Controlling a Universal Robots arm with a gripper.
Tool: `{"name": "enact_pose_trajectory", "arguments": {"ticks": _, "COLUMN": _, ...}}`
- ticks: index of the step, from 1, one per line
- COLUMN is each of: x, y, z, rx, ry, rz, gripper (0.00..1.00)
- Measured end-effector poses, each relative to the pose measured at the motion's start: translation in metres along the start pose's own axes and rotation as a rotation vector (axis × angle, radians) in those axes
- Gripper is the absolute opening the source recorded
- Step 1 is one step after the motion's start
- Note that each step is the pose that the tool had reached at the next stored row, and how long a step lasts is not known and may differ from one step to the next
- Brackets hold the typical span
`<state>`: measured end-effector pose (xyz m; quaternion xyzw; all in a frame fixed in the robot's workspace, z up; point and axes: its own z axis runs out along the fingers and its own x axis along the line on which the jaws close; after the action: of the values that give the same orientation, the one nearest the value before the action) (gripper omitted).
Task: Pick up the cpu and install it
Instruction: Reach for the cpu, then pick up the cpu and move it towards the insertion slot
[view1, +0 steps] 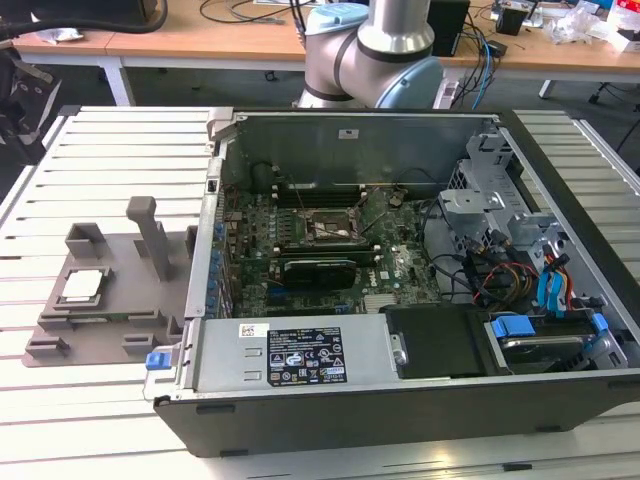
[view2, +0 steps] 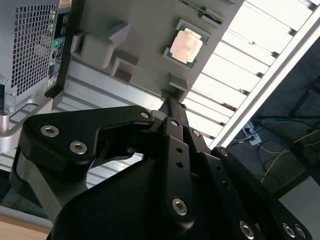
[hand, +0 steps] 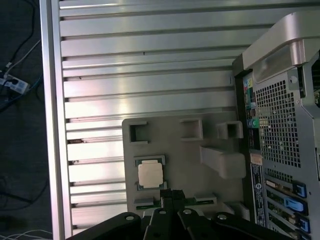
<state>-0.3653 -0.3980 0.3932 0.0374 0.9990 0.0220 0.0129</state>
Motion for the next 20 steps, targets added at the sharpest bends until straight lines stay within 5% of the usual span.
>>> {"name": "enact_pose_trajectory", "arguments": {"ticks": 3, "x": 0.0051, "y": -0.0004, "z": -0.0001, "rx": 0.0000, "ry": 0.0000, "rz": 0.000, "gripper": 0.11}}
{"name": "enact_pose_trajectory", "arguments": {"ticks": 17, "x": 0.0062, "y": -0.0005, "z": -0.0002, "rx": 0.0001, "ry": 0.0001, "rz": 0.000, "gripper": 0.11}}
{"name": "enact_pose_trajectory", "arguments": {"ticks": 20, "x": 0.0064, "y": -0.0005, "z": -0.0002, "rx": 0.0001, "ry": 0.0001, "rz": 0.000, "gripper": 0.24}}
